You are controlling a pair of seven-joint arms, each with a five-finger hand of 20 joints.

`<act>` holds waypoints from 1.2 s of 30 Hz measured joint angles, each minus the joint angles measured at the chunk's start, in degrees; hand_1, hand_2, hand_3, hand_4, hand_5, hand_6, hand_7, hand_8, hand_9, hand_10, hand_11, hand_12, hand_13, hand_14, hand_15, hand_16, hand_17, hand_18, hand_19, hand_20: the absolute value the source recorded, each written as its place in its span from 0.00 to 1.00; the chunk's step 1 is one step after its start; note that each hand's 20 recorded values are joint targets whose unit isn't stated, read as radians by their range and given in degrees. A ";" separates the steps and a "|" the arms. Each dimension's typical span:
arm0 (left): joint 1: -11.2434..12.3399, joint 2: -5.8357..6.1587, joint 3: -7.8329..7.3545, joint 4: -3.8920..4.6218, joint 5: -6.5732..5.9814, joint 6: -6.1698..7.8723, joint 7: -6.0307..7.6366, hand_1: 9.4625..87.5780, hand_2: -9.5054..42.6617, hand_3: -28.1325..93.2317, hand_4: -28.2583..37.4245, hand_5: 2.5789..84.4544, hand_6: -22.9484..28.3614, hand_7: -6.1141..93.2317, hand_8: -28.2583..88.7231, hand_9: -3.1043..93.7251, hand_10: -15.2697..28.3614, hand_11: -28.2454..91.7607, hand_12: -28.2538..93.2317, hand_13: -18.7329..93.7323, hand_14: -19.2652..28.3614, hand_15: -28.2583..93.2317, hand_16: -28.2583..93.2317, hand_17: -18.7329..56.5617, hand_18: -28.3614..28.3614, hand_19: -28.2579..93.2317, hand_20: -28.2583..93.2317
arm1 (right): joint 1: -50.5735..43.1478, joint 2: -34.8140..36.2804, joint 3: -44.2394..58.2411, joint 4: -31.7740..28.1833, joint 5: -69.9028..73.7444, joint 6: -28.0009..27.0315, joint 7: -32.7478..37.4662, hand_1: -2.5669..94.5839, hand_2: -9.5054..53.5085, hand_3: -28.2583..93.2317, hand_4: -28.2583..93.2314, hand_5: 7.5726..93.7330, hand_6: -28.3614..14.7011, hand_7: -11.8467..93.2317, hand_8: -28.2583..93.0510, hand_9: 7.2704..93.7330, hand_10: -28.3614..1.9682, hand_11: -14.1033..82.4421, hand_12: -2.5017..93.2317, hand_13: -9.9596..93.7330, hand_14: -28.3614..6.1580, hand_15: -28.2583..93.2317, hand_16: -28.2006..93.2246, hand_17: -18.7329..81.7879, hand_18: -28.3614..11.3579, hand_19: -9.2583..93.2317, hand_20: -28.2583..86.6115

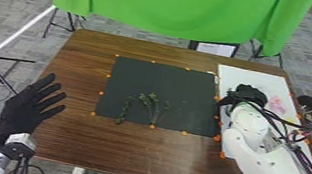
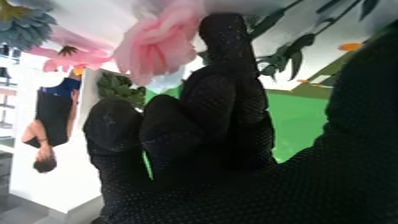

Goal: Arrange flowers

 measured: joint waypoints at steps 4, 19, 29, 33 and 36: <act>0.00 0.02 0.00 0.00 0.00 0.00 -0.09 0.19 0.08 0.80 0.00 0.26 0.50 0.23 0.16 0.25 0.58 0.34 0.40 0.29 0.69 0.40 0.27 0.09 0.86 0.50 0.31 | 0.51 -0.33 -0.19 0.76 -0.11 0.16 -1.06 0.52 0.00 0.76 0.00 0.84 0.67 0.43 0.31 0.84 0.63 0.75 0.52 0.78 0.55 0.92 0.59 0.55 0.15 1.00 0.78; -0.01 0.01 0.08 0.06 0.00 0.02 -0.30 0.19 0.08 0.81 0.00 0.26 0.50 0.24 0.16 0.25 0.58 0.34 0.40 0.30 0.70 0.40 0.27 0.10 0.86 0.50 0.31 | -1.45 0.08 1.18 0.51 1.20 3.54 -15.32 0.45 0.00 0.97 0.10 0.75 0.62 0.60 0.41 0.83 0.66 0.79 0.66 0.77 0.55 0.96 0.60 0.54 0.16 1.00 0.80; 0.01 -0.04 0.03 0.06 0.01 0.02 -0.28 0.19 0.09 0.81 0.00 0.26 0.50 0.24 0.16 0.25 0.58 0.34 0.40 0.30 0.70 0.40 0.27 0.10 0.86 0.49 0.31 | -5.08 1.77 1.60 -2.96 1.98 18.24 -15.76 0.43 0.00 0.97 0.13 0.74 0.60 0.62 0.43 0.84 0.66 0.82 0.64 0.78 0.55 0.97 0.60 0.55 0.16 1.00 0.83; 0.00 -0.04 0.03 0.06 0.04 0.02 -0.28 0.19 0.09 0.81 0.00 0.26 0.50 0.24 0.16 0.25 0.58 0.34 0.40 0.30 0.70 0.40 0.27 0.10 0.86 0.50 0.31 | -5.61 1.94 3.00 -6.59 5.63 18.92 -15.90 0.43 0.00 0.97 0.13 0.74 0.60 0.62 0.43 0.84 0.66 0.82 0.64 0.78 0.55 0.97 0.60 0.55 0.16 1.00 0.83; -0.02 -0.04 0.03 0.06 0.06 0.02 -0.28 0.19 0.09 0.81 0.00 0.26 0.50 0.24 0.16 0.25 0.58 0.34 0.40 0.30 0.70 0.40 0.27 0.10 0.86 0.50 0.31 | -5.76 1.89 3.40 -9.03 7.07 18.92 -16.04 0.43 0.00 0.97 0.13 0.74 0.60 0.62 0.42 0.84 0.66 0.82 0.64 0.78 0.55 0.97 0.60 0.55 0.16 1.00 0.83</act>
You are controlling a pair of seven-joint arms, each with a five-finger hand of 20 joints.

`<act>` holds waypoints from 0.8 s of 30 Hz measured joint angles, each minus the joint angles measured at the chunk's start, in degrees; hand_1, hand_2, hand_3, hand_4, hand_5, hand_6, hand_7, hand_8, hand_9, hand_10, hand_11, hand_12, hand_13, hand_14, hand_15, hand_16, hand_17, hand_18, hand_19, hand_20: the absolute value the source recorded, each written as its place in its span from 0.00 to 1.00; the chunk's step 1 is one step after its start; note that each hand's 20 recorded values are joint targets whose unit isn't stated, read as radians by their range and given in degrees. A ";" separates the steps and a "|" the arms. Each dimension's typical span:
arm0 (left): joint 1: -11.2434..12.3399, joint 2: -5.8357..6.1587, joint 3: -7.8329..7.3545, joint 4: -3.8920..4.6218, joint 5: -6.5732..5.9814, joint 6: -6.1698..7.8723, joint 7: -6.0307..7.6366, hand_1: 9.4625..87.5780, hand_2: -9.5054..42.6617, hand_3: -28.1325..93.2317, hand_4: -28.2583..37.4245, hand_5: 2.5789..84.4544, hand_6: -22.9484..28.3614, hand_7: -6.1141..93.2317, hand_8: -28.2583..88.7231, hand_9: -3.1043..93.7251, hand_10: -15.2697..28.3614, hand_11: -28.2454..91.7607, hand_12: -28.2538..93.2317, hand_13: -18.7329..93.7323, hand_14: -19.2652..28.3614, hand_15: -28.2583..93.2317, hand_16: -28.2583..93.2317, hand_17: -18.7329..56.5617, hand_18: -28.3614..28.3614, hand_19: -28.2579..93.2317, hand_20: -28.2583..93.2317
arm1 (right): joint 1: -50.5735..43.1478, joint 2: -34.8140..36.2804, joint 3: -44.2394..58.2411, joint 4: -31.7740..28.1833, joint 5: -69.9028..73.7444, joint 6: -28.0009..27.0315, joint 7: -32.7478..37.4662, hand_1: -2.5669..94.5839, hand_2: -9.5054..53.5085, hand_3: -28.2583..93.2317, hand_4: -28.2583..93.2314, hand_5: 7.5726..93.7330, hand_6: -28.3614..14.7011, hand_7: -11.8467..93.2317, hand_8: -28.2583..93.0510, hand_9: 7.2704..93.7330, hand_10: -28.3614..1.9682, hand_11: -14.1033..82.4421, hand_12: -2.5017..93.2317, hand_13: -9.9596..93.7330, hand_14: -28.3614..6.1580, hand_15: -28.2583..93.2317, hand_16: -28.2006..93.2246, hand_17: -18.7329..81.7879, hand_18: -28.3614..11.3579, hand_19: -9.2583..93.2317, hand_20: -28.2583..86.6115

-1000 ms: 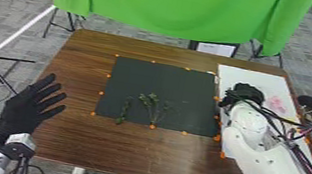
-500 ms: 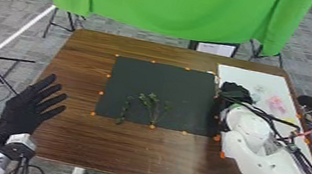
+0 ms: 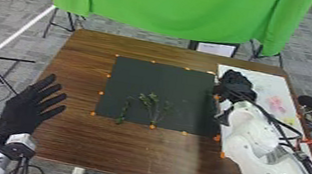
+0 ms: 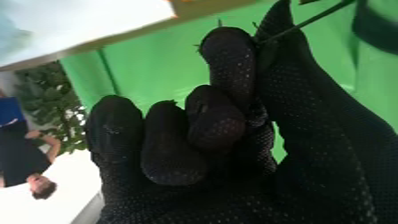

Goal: Arrange flowers

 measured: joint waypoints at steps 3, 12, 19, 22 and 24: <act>-0.01 0.00 0.00 0.00 0.01 0.00 -0.03 0.19 0.09 0.81 0.00 0.26 0.50 0.23 0.16 0.25 0.58 0.34 0.40 0.30 0.70 0.40 0.27 0.10 0.86 0.50 0.31 | -0.41 -0.33 0.01 -2.09 0.22 -0.20 -0.03 0.43 0.00 0.97 0.13 0.74 0.60 0.62 0.42 0.84 0.66 0.82 0.64 0.79 0.55 0.97 0.60 0.55 0.16 1.00 0.83; -0.32 0.00 0.05 0.12 0.01 -0.02 -0.32 0.19 0.09 0.81 0.00 0.26 0.50 0.24 0.16 0.25 0.58 0.34 0.40 0.30 0.70 0.40 0.27 0.10 0.86 0.49 0.31 | -2.85 -3.15 -2.30 -4.40 0.00 -2.07 2.27 0.43 0.00 0.97 0.13 0.74 0.60 0.63 0.42 0.84 0.66 0.82 0.64 0.79 0.55 0.97 0.60 0.56 0.16 1.00 0.84; -0.39 0.00 0.04 0.16 0.01 -0.02 -0.39 0.19 0.09 0.81 0.00 0.26 0.50 0.23 0.16 0.25 0.58 0.34 0.40 0.30 0.70 0.40 0.27 0.10 0.86 0.50 0.31 | -4.84 -3.95 -3.89 -3.87 -0.18 -6.04 4.03 0.42 0.00 0.97 0.14 0.74 0.62 0.63 0.41 0.84 0.66 0.82 0.63 0.79 0.55 0.97 0.59 0.57 0.15 1.00 0.84; -0.45 0.00 0.04 0.22 0.01 -0.02 -0.43 0.19 0.09 0.81 0.00 0.26 0.50 0.24 0.16 0.25 0.58 0.34 0.40 0.30 0.70 0.40 0.27 0.10 0.86 0.50 0.31 | -5.44 -4.01 -4.27 -3.46 -0.15 -6.67 5.15 0.42 0.00 0.97 0.13 0.74 0.61 0.62 0.41 0.85 0.66 0.81 0.62 0.79 0.55 0.97 0.59 0.57 0.15 1.00 0.84; -0.50 0.00 0.04 0.28 0.01 -0.03 -0.47 0.19 0.09 0.81 0.00 0.26 0.50 0.23 0.16 0.25 0.58 0.34 0.40 0.30 0.70 0.40 0.27 0.10 0.86 0.50 0.31 | -5.67 -4.08 -4.54 -3.28 -0.19 -6.91 6.25 0.43 0.00 0.97 0.13 0.75 0.61 0.62 0.41 0.85 0.65 0.81 0.62 0.79 0.55 0.97 0.59 0.57 0.15 1.00 0.84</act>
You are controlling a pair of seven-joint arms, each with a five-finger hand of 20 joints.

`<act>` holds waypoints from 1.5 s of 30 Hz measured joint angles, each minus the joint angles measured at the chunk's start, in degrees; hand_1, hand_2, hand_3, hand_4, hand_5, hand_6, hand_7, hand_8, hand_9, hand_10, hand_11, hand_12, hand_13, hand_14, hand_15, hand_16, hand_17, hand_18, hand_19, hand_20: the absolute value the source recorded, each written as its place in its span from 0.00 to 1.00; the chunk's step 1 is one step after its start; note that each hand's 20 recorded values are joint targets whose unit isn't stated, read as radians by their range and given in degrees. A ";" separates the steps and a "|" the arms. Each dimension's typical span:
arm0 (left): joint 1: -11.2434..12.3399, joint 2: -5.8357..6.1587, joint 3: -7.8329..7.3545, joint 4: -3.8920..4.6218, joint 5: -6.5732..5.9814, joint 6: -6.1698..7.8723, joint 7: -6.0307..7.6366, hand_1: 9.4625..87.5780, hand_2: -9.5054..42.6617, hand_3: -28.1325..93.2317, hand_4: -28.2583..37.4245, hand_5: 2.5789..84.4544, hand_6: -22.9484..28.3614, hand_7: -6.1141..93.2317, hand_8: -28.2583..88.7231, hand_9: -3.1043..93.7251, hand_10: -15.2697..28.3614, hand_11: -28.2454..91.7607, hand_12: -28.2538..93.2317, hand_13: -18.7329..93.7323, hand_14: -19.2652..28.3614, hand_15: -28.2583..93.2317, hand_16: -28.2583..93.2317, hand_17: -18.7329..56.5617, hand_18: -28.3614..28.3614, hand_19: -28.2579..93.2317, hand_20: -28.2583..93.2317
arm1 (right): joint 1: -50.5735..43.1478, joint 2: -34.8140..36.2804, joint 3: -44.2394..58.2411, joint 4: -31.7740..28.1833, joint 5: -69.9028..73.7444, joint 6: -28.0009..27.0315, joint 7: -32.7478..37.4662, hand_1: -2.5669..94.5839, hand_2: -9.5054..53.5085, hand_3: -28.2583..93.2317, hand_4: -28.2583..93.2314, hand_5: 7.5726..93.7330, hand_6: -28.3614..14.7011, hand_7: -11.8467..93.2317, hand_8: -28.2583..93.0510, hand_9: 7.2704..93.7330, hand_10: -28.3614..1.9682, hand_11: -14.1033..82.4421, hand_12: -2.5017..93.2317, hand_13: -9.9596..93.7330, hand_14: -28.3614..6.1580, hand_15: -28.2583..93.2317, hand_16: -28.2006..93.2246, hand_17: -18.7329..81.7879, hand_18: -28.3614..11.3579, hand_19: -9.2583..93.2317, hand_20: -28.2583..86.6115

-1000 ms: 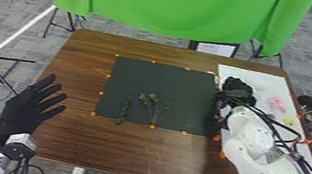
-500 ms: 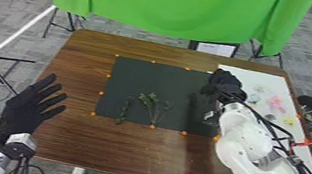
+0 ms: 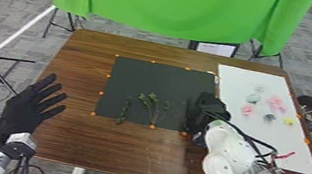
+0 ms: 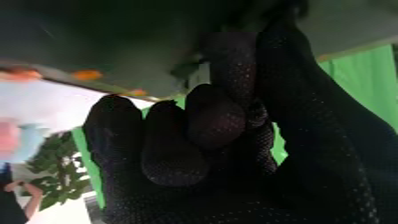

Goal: Arrange flowers

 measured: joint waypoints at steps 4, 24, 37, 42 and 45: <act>-0.14 0.00 0.00 0.10 0.00 -0.01 -0.07 0.19 0.09 0.81 0.00 0.26 0.50 0.23 0.16 0.25 0.58 0.34 0.40 0.30 0.70 0.40 0.27 0.10 0.86 0.50 0.31 | -0.22 -0.08 -0.12 0.20 -0.40 -0.24 0.53 0.43 0.00 0.96 0.12 0.74 0.62 0.62 0.41 0.84 0.65 0.80 0.63 0.79 0.54 0.96 0.59 0.56 0.15 1.00 0.84; -0.13 -0.09 0.00 0.08 0.01 0.01 -0.12 0.19 0.09 0.81 0.00 0.26 0.50 0.24 0.16 0.25 0.58 0.35 0.40 0.30 0.70 0.40 0.27 0.10 0.86 0.50 0.31 | -2.65 3.64 7.10 -7.04 0.97 3.18 -3.27 0.34 0.00 0.96 0.00 0.48 0.56 0.48 0.11 0.52 0.52 0.65 0.37 0.62 0.48 0.92 0.52 0.46 0.18 0.95 0.73; 0.50 -0.11 -0.08 0.01 0.03 0.04 -0.02 0.19 0.09 0.81 0.00 0.26 0.50 0.24 0.16 0.25 0.58 0.34 0.40 0.30 0.70 0.40 0.27 0.10 0.86 0.49 0.31 | -2.15 13.40 14.47 -0.09 -4.79 -3.12 -2.05 0.34 0.00 0.97 0.00 0.44 0.53 0.43 0.12 0.50 0.55 0.45 0.27 0.58 0.50 0.91 0.47 0.42 0.17 0.91 0.74; 0.50 -0.11 -0.08 0.03 0.04 0.03 -0.02 0.19 0.09 0.81 0.00 0.26 0.50 0.24 0.16 0.25 0.58 0.34 0.40 0.30 0.70 0.40 0.27 0.10 0.86 0.50 0.31 | -2.91 13.51 15.60 2.78 -4.22 -3.68 -2.47 0.34 0.00 0.97 0.00 0.45 0.53 0.43 0.12 0.52 0.55 0.44 0.27 0.58 0.52 0.91 0.47 0.42 0.18 0.91 0.74; 0.50 -0.10 -0.08 0.04 0.04 0.03 -0.02 0.19 0.09 0.81 0.00 0.26 0.50 0.24 0.16 0.25 0.58 0.34 0.40 0.30 0.70 0.40 0.27 0.10 0.86 0.50 0.31 | -3.50 13.51 15.87 3.47 -3.72 -3.97 -3.13 0.34 0.00 0.97 0.00 0.45 0.53 0.43 0.12 0.52 0.54 0.44 0.27 0.58 0.52 0.91 0.48 0.42 0.18 0.90 0.74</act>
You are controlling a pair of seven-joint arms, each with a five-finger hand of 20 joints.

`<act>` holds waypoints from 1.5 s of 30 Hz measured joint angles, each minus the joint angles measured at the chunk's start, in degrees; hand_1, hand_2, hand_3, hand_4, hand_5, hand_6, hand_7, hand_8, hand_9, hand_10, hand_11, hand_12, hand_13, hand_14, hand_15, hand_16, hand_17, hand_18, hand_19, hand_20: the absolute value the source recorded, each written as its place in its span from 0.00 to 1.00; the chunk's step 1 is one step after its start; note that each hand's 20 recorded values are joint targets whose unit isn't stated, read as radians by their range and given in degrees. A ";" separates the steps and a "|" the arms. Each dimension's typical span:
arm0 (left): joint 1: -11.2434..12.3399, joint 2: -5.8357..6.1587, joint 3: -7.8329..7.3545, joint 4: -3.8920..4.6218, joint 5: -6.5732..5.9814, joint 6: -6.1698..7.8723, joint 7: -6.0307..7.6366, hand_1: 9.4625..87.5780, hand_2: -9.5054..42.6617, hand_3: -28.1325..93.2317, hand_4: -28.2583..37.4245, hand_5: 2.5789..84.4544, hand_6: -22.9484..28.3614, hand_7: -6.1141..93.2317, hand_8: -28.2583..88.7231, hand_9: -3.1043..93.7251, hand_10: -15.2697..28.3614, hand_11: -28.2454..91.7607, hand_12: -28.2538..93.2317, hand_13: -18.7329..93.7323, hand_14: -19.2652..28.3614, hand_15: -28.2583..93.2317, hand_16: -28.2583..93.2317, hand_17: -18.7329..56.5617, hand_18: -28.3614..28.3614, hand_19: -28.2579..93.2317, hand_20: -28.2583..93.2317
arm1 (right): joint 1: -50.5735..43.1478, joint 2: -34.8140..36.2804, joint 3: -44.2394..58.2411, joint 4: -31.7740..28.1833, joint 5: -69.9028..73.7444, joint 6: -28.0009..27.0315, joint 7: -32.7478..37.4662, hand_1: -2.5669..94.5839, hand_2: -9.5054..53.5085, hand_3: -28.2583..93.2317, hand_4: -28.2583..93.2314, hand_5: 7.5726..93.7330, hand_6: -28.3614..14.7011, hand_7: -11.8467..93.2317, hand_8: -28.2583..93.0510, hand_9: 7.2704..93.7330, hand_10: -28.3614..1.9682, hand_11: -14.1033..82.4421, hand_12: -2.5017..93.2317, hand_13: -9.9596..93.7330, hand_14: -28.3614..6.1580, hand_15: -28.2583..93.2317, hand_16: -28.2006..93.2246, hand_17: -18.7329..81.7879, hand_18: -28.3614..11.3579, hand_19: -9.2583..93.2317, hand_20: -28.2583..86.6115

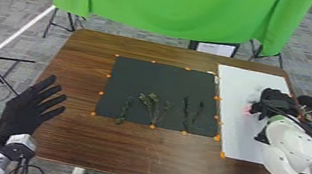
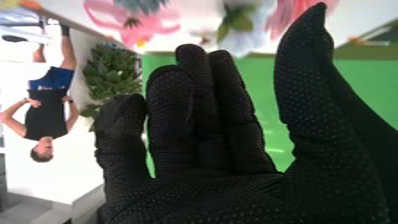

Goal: Arrange flowers

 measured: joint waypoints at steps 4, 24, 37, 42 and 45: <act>0.01 0.02 -0.02 0.00 0.00 0.00 -0.02 0.19 0.09 0.81 0.00 0.26 0.50 0.24 0.16 0.25 0.58 0.34 0.40 0.30 0.70 0.40 0.27 0.10 0.86 0.50 0.31 | -0.71 -0.02 0.13 -0.01 0.39 -0.11 -0.42 0.34 0.00 0.97 0.00 0.45 0.53 0.43 0.12 0.52 0.54 0.45 0.27 0.59 0.53 0.91 0.48 0.42 0.18 0.90 0.74; 0.04 0.03 -0.17 -0.02 0.00 -0.01 -0.13 0.19 0.10 0.81 0.00 0.27 0.50 0.24 0.16 0.25 0.58 0.35 0.39 0.30 0.70 0.40 0.27 0.10 0.86 0.50 0.31 | 1.78 -0.98 -4.33 2.87 2.82 1.99 -3.15 0.48 0.01 0.90 0.00 0.63 0.69 0.55 0.25 0.84 0.75 0.32 0.45 0.74 0.62 0.88 0.51 0.51 0.21 0.96 0.71; 0.39 0.21 -1.02 -0.18 -0.03 0.05 -0.09 0.19 0.10 0.81 0.00 0.27 0.50 0.24 0.16 0.25 0.58 0.35 0.39 0.30 0.70 0.40 0.27 0.10 0.86 0.50 0.31 | 1.14 -0.89 -6.43 4.63 0.41 13.36 -4.83 0.51 0.00 0.93 0.00 0.77 0.70 0.53 0.27 0.95 0.76 0.33 0.50 0.79 0.63 0.88 0.52 0.55 0.19 0.99 0.70; 0.51 0.42 -1.44 -0.39 0.03 0.12 0.02 0.19 0.10 0.81 0.00 0.27 0.50 0.24 0.16 0.25 0.58 0.35 0.39 0.30 0.70 0.40 0.27 0.10 0.86 0.50 0.31 | 0.71 -0.79 -5.72 3.79 0.99 13.69 -5.04 0.51 0.00 0.94 0.00 0.77 0.70 0.53 0.27 0.95 0.74 0.33 0.51 0.80 0.63 0.88 0.52 0.55 0.19 1.00 0.70; 0.97 1.05 -2.73 -0.97 0.95 0.13 -0.19 0.19 0.09 0.81 0.00 0.26 0.50 0.23 0.16 0.25 0.58 0.35 0.39 0.30 0.70 0.40 0.27 0.10 0.86 0.50 0.31 | 0.91 -0.64 -5.73 2.45 2.60 14.09 -5.13 0.50 0.00 0.94 0.01 0.77 0.70 0.53 0.27 0.95 0.72 0.33 0.51 0.80 0.62 0.88 0.53 0.55 0.19 1.00 0.71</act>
